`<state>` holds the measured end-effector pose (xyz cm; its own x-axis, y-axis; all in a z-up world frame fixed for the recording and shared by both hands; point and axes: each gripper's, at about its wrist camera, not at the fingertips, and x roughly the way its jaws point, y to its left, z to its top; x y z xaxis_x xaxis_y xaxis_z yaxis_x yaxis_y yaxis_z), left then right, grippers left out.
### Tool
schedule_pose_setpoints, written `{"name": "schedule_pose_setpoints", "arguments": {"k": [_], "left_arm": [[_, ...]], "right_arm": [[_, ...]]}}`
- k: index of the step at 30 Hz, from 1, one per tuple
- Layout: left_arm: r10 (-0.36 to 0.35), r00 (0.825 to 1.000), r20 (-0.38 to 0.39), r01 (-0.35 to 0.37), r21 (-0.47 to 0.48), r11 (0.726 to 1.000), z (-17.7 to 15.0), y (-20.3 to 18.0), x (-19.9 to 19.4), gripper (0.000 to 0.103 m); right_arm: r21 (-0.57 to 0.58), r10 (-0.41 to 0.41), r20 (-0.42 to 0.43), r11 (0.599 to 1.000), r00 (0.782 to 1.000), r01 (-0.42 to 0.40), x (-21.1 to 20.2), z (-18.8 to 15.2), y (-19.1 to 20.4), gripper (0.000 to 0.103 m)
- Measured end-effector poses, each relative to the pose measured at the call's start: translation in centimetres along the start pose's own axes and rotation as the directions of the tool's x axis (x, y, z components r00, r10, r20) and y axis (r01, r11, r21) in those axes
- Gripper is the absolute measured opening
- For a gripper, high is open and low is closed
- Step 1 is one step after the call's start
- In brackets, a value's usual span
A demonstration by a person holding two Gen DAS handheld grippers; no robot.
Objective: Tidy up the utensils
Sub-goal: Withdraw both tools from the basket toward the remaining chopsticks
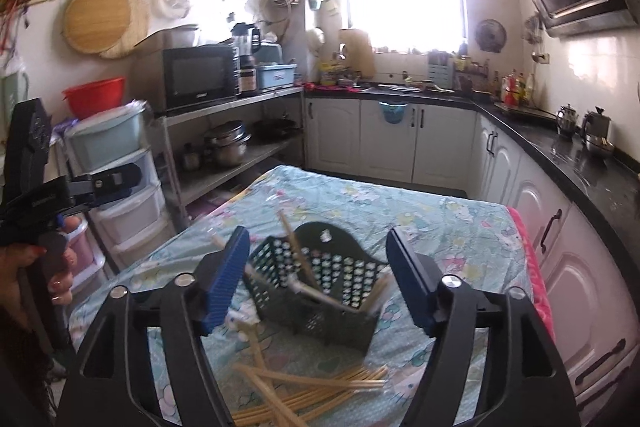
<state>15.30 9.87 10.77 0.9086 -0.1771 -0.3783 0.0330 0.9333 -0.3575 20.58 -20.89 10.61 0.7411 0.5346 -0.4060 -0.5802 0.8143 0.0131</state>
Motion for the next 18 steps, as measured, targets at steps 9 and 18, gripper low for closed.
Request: {"name": "schedule_pose_setpoints", "arguments": {"k": [9,18], "left_arm": [[0.039,0.998,-0.047,-0.040,-0.029,0.999,-3.1,2.0,-0.8,0.092],[0.049,0.992,-0.116,-0.055,-0.049,0.997,-5.8,3.4,0.1,0.092]], "right_arm": [[-0.059,0.074,-0.072,0.995,0.995,-0.078,0.8,-2.2,3.9,0.072],[-0.105,0.084,-0.161,0.989,0.983,-0.101,2.5,-5.1,5.5,0.073]]}}
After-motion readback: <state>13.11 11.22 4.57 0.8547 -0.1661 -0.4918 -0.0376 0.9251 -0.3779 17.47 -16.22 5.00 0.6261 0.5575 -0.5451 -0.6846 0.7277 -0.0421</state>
